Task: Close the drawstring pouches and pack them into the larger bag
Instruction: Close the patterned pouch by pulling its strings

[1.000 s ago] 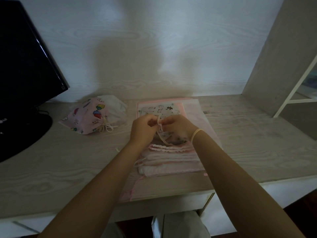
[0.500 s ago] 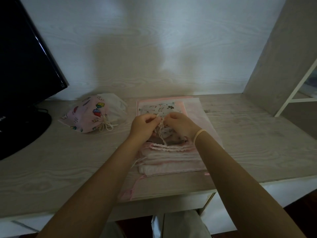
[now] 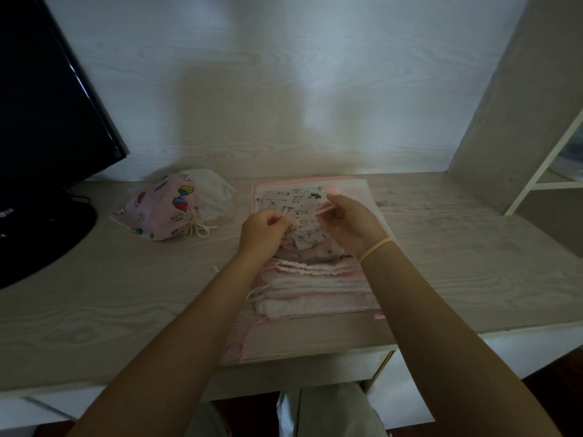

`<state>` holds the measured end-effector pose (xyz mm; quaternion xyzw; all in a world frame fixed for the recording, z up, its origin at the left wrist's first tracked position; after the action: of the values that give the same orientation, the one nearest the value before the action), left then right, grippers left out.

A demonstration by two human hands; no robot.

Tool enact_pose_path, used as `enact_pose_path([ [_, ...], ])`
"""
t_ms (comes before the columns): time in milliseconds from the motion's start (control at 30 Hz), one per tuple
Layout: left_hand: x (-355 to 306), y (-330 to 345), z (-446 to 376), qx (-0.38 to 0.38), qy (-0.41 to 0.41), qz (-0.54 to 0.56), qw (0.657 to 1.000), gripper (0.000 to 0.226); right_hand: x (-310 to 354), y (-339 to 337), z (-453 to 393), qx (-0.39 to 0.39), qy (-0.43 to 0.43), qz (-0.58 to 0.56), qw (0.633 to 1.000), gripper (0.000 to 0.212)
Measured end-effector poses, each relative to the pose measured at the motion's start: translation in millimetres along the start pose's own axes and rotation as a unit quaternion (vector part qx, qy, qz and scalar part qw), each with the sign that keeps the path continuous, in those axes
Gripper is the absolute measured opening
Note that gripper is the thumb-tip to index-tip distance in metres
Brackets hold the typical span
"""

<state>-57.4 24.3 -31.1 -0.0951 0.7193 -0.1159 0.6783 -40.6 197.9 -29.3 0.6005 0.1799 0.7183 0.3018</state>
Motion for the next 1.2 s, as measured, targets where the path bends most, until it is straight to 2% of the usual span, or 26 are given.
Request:
enact_pose_path([
  [100,3.2,0.9,-0.9,-0.004,-0.003,-0.016,1.000,0.016,1.2,14.4,2.9,0.053,-0.006,-0.058,0.997,0.029],
  [167,3.3,-2.0,-2.1,-0.020,-0.001,-0.041,0.999,0.020,0.6,13.1,3.4,0.049,-0.004,0.021,0.999,0.036],
  [233,1.1,-7.8,-1.2,-0.046,0.004,-0.078,0.996,0.023,7.0,1.7,1.2,0.004,-0.037,0.161,0.986,0.038],
  [300,-2.4,-10.9,1.1,-0.067,0.015,-0.104,0.992,0.022,21.6,0.6,4.4,-0.039,-0.107,0.341,0.933,0.038],
  [367,-3.8,-9.4,1.5,-0.072,0.023,-0.107,0.991,0.021,30.9,14.7,9.3,-0.051,-0.173,0.511,0.841,0.039],
  [433,-5.3,-6.7,0.4,-0.070,0.023,-0.111,0.991,0.019,31.3,28.8,14.0,-0.044,-0.212,0.612,0.761,0.038],
  [633,-3.8,-11.0,2.0,-0.046,0.025,-0.107,0.993,0.019,11.1,34.4,11.4,0.024,-0.190,0.724,0.663,0.032],
  [733,-1.8,-28.9,0.1,-0.081,0.008,-0.125,0.989,0.017,2.8,40.0,14.3,0.069,-0.176,0.730,0.657,0.030],
  [800,-2.3,-44.0,-0.6,-0.119,-0.016,-0.189,0.974,0.011,-1.8,40.8,15.4,0.089,-0.156,0.731,0.658,0.033],
  [867,-2.9,-55.8,0.3,-0.152,-0.036,-0.256,0.954,0.034,-5.8,40.0,14.9,0.097,-0.142,0.744,0.646,0.034],
  [900,-7.1,-57.3,0.0,-0.156,-0.021,-0.271,0.949,0.044,-6.7,40.5,14.2,0.098,-0.142,0.750,0.639,0.032],
  [933,-14.6,-53.7,-0.5,-0.147,0.021,-0.275,0.950,0.049,-7.1,41.9,14.3,0.100,-0.146,0.755,0.632,0.030],
  [1000,-32.0,-32.3,1.2,-0.063,0.133,-0.266,0.953,0.044,-6.9,44.6,14.2,0.105,-0.153,0.762,0.621,0.027],
  [1067,-36.8,-9.4,7.6,0.039,0.181,-0.289,0.939,0.029,-6.2,46.3,14.0,0.106,-0.155,0.760,0.622,0.028],
  [1100,-37.3,-2.3,10.8,0.067,0.185,-0.309,0.930,0.024,-5.4,47.1,13.7,0.105,-0.157,0.756,0.626,0.029],
  [1133,-37.5,0.9,12.2,0.076,0.188,-0.331,0.922,0.023,-4.3,48.0,13.6,0.103,-0.162,0.753,0.629,0.031],
  [1200,-42.4,0.5,13.6,0.044,0.202,-0.374,0.904,0.023,-3.0,49.3,12.2,0.097,-0.174,0.747,0.634,0.032],
])
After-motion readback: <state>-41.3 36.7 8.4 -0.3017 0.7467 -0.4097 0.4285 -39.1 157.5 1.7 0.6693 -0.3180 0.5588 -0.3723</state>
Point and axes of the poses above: each hand's wrist, its own z-axis away from the middle knuckle, its own y-axis out of the palm, x = y × z, the point moved 10 cm from there along -z, towards the middle knuckle, and after that the axes turned 4 degrees about -z, right-handed, at the moved point
